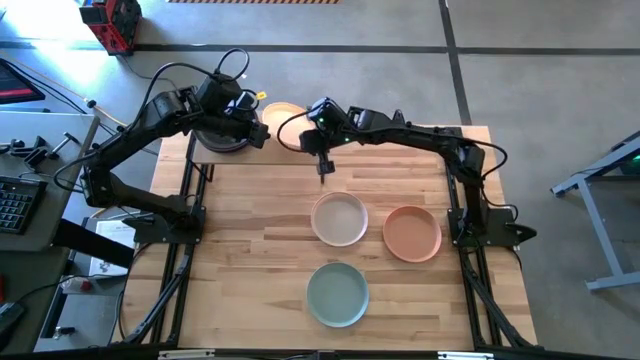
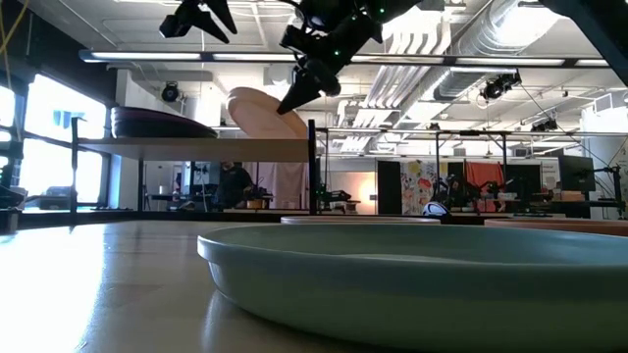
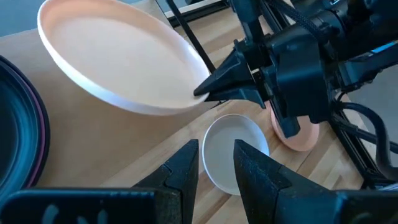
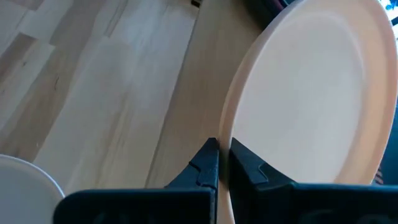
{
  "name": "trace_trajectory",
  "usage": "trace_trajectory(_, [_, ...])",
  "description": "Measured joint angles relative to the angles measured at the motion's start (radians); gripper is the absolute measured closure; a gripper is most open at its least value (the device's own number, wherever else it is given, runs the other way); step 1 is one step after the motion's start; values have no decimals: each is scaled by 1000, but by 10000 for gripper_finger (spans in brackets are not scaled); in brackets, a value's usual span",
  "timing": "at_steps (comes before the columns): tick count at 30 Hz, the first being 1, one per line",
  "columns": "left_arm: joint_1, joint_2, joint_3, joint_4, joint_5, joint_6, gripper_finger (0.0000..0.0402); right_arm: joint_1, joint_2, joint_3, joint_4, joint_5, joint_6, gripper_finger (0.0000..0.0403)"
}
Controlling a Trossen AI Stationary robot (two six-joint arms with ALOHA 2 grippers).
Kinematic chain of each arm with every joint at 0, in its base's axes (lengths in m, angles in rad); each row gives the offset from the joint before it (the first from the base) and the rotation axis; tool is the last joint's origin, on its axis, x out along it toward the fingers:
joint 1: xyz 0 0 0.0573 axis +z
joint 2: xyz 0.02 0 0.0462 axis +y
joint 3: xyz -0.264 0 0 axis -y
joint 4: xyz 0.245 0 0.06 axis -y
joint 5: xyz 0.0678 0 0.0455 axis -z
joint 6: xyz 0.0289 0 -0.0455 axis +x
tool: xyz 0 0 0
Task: Place and stack plates onto a shelf
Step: Put the top white plate on the shelf, then stack the white plate on top of the white plate on the shelf
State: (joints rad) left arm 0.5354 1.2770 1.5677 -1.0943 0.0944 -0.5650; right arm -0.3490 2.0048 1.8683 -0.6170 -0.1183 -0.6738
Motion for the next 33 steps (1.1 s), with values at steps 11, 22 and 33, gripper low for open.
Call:
trace_trajectory(11, [0,0,0,0,0,0,312,0,6,0,-30,-5,30,403])
trace_trajectory(22, [0,0,0,0,0,-7,312,2,6,0,-28,-5,28,399])
trace_trajectory(33, [0,0,0,0,0,-7,312,2,6,0,-29,38,67,342])
